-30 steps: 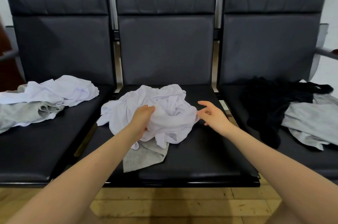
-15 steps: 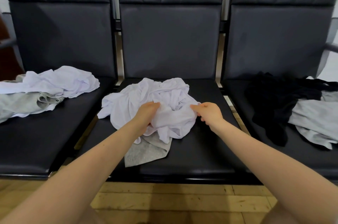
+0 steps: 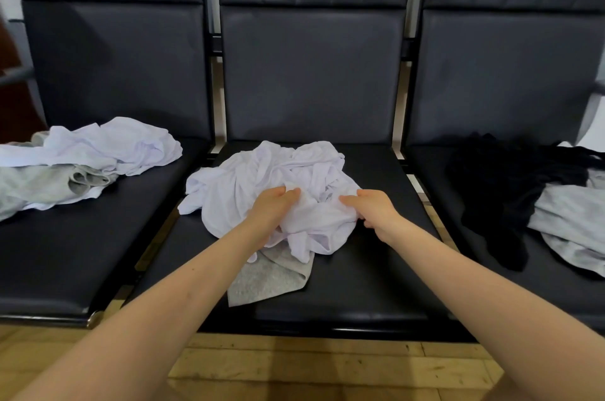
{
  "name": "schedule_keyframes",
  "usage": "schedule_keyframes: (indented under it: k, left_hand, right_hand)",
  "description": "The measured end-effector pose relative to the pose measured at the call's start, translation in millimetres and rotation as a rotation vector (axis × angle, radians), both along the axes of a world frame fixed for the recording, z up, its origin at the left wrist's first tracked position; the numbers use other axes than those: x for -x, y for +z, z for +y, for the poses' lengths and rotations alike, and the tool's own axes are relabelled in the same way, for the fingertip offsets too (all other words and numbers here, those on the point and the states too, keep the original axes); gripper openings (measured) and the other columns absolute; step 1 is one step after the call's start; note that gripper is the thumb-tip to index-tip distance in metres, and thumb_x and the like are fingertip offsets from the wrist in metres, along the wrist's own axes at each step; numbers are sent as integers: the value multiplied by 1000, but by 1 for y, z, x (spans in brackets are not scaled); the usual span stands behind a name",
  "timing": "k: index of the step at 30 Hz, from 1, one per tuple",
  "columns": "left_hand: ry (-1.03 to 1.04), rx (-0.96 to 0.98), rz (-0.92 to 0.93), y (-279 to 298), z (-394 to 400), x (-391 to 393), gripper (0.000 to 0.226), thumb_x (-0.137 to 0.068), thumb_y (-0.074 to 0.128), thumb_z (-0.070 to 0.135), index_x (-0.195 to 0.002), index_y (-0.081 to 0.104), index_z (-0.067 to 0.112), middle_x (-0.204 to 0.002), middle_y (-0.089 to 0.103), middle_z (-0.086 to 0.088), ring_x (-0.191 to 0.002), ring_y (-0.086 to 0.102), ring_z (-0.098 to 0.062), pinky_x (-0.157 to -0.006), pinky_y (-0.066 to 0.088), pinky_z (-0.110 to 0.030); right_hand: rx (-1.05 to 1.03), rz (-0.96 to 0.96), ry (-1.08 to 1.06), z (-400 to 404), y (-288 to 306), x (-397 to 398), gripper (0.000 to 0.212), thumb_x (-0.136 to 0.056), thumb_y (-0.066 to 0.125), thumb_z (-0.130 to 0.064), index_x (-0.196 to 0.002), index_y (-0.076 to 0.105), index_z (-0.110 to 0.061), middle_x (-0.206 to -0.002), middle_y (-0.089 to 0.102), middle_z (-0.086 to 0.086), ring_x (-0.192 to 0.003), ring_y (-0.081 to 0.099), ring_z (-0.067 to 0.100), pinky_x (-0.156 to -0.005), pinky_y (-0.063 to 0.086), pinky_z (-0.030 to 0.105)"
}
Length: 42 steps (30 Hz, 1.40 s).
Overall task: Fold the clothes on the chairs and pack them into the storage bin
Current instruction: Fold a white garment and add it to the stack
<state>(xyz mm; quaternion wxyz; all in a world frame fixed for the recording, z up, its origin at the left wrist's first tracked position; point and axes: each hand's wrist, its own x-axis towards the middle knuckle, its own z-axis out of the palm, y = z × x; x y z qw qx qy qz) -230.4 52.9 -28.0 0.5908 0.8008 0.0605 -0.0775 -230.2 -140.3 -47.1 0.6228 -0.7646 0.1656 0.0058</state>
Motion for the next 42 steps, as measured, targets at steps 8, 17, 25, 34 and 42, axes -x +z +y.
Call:
schedule_keyframes:
  k: [8, 17, 25, 34, 42]
  left_hand:
    - [103, 21, -366, 37, 7, -8, 34, -95, 51, 23, -68, 33, 13, -65, 30, -2, -58, 29, -12, -51, 27, -21]
    - [151, 128, -648, 167, 4, -12, 25, -96, 39, 21, -100, 62, 11, -86, 58, 9, -76, 51, -6, -66, 41, -22]
    - [210, 254, -859, 349, 2, 34, 22, -96, 31, 18, -76, 40, 13, -73, 37, 3, -65, 32, -12, -59, 29, -26]
    - [222, 278, -1242, 487, 6, 106, 21, -97, 36, 22, -81, 41, 11, -73, 38, 2, -64, 35, -11, -58, 29, -25]
    - [237, 173, -1102, 483, 5, 89, 30, -99, 32, 20, -71, 42, 15, -73, 41, 4, -66, 38, -10, -57, 30, -22]
  right_hand:
    - [-274, -264, -117, -17, 58, -3, 27, -94, 56, -11, -120, 60, -6, -117, 62, 10, -106, 59, 23, -91, 51, 36]
    - [69, -519, -89, -11, 188, 6, 20, -98, 43, -15, -106, 61, -12, -89, 58, 7, -70, 49, 16, -57, 41, 23]
    - [-198, -725, -50, -5, 352, 46, 18, -94, 44, -15, -85, 59, -17, -77, 53, 3, -63, 46, 16, -51, 42, 20]
    - [-446, -961, -14, 8, 488, 114, 34, -95, 55, -25, -112, 60, 4, -104, 66, 11, -85, 53, 21, -85, 50, 33]
    - [-300, -895, -3, -4, 488, 106, 14, -94, 50, -9, -83, 49, -18, -64, 35, 0, -53, 32, 12, -43, 27, 22]
